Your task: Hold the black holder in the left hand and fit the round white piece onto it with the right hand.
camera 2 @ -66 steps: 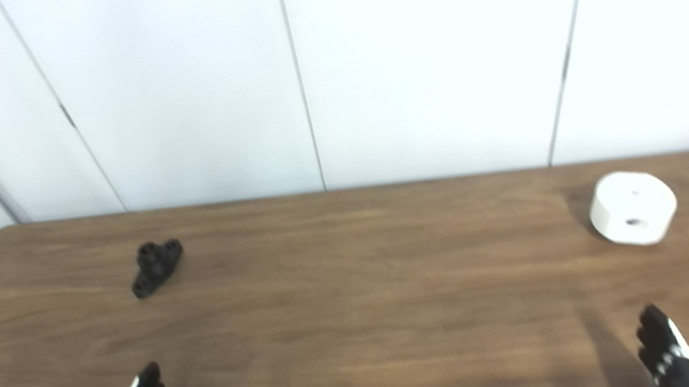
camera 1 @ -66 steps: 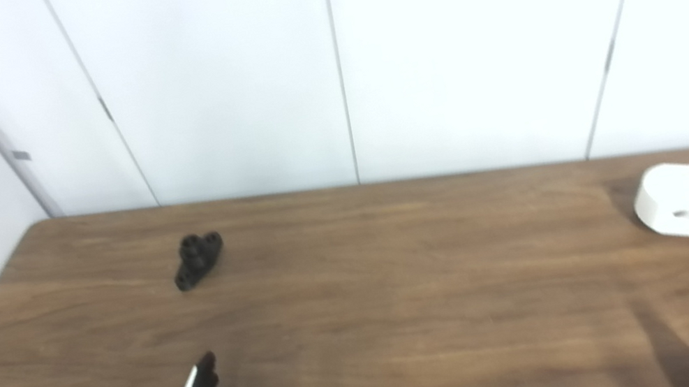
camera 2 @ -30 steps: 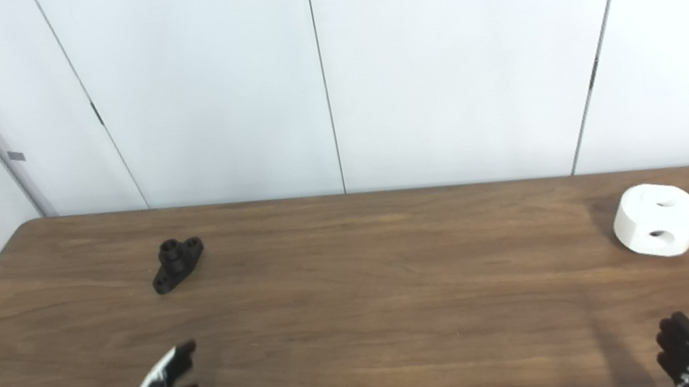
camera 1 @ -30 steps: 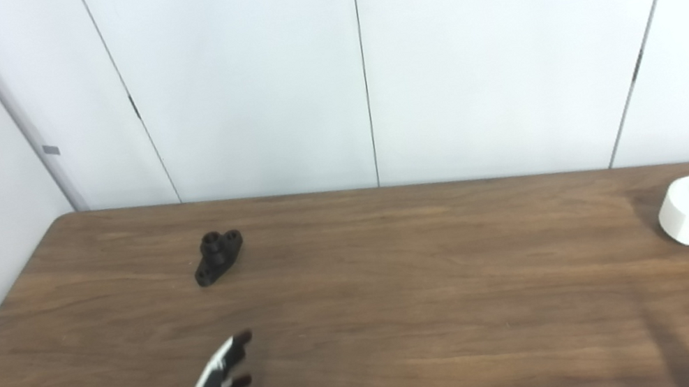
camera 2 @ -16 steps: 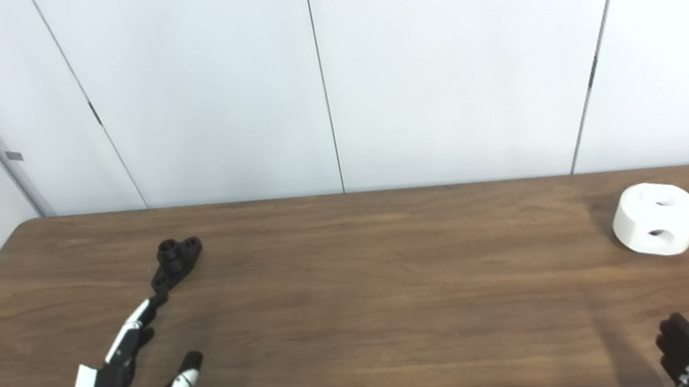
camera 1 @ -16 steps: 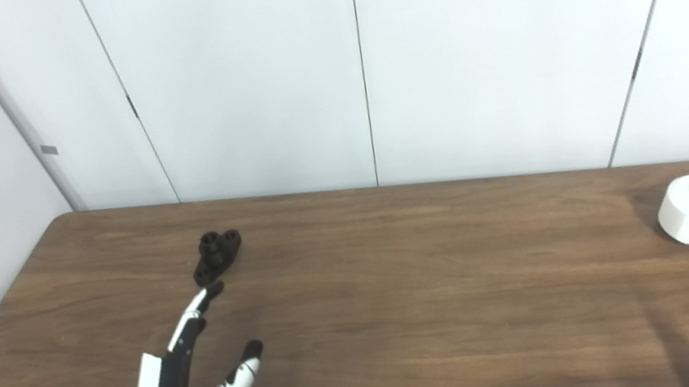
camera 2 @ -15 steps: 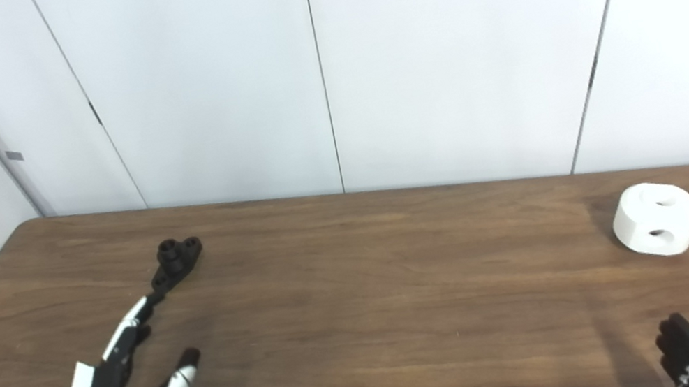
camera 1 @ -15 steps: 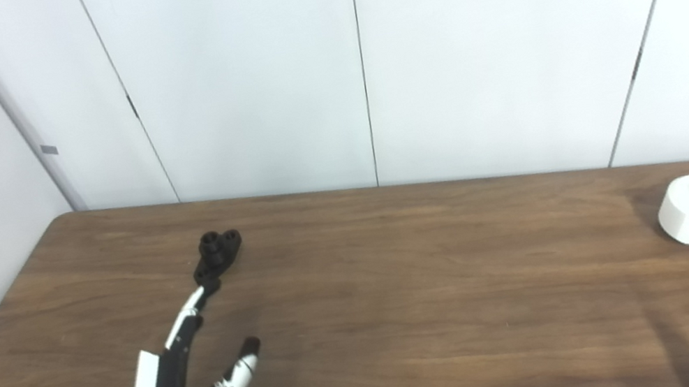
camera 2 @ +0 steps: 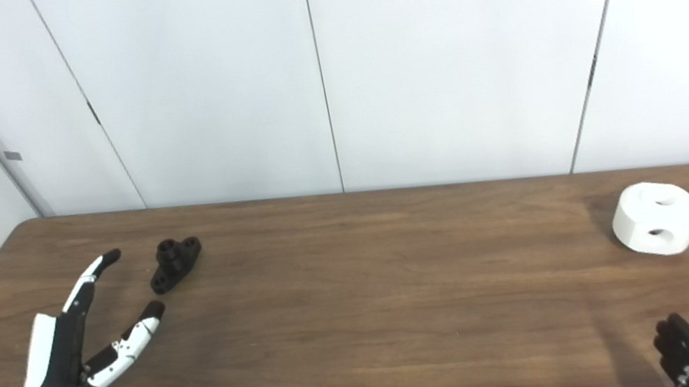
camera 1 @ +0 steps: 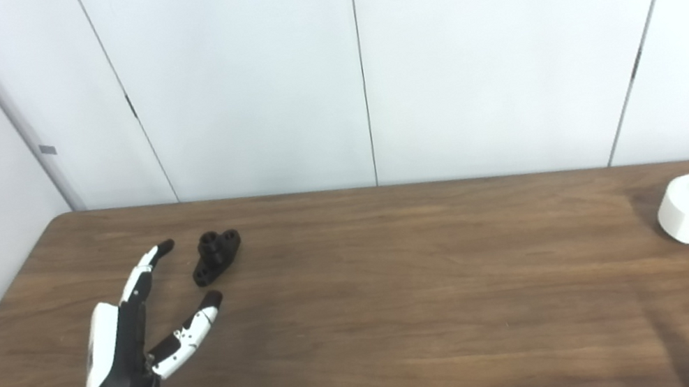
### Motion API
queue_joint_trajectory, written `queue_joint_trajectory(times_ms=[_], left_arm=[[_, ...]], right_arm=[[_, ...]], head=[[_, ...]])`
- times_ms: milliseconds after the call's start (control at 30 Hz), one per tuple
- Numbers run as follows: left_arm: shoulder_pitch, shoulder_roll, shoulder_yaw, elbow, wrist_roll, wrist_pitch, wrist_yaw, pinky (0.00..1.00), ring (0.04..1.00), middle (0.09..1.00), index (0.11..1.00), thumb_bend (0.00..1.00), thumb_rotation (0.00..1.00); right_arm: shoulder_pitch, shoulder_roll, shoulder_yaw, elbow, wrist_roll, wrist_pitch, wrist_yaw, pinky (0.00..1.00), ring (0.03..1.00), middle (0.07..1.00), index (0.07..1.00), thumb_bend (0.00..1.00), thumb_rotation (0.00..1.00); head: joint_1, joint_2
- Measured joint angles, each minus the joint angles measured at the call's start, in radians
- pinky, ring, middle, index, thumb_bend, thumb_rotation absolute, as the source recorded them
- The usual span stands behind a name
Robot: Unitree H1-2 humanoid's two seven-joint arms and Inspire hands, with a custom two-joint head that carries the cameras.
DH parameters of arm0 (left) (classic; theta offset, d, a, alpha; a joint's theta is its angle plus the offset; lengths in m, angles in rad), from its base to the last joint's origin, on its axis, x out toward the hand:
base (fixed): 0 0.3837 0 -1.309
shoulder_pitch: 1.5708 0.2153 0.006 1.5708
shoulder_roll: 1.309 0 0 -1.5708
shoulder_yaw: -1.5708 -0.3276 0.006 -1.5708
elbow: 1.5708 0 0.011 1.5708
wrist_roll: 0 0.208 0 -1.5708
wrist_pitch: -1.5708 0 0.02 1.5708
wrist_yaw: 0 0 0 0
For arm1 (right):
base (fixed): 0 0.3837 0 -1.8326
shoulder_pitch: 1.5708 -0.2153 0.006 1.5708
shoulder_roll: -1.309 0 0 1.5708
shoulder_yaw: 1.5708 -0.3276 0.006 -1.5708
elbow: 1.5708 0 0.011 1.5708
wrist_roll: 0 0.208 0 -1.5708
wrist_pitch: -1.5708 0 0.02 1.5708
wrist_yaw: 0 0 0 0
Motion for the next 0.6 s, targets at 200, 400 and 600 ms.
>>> queue_joint_trajectory(times_ms=[200, 400, 600], left_arm=[[-0.053, 0.032, -0.017, 0.079, 0.092, 0.001, 0.021, 1.00, 0.975, 0.925, 0.870, 0.76, 0.42], [-0.123, 0.060, -0.053, 0.178, 0.246, 0.018, 0.065, 1.00, 0.967, 0.914, 0.851, 0.79, 0.48], [-0.192, 0.079, -0.094, 0.280, 0.350, 0.077, 0.088, 1.00, 0.969, 0.915, 0.831, 0.83, 0.49]], right_arm=[[0.000, 0.000, 0.002, 0.000, -0.005, 0.002, 0.000, 1.00, 0.974, 0.975, 0.980, 0.57, 1.00], [0.000, 0.000, 0.003, -0.001, -0.009, 0.002, -0.001, 1.00, 0.971, 0.970, 0.978, 0.55, 1.00], [0.000, 0.001, 0.004, -0.003, -0.011, 0.004, -0.003, 1.00, 0.956, 0.953, 0.967, 0.55, 1.00]], head=[[-0.005, 0.002], [-0.008, 0.003], [-0.011, 0.005]])
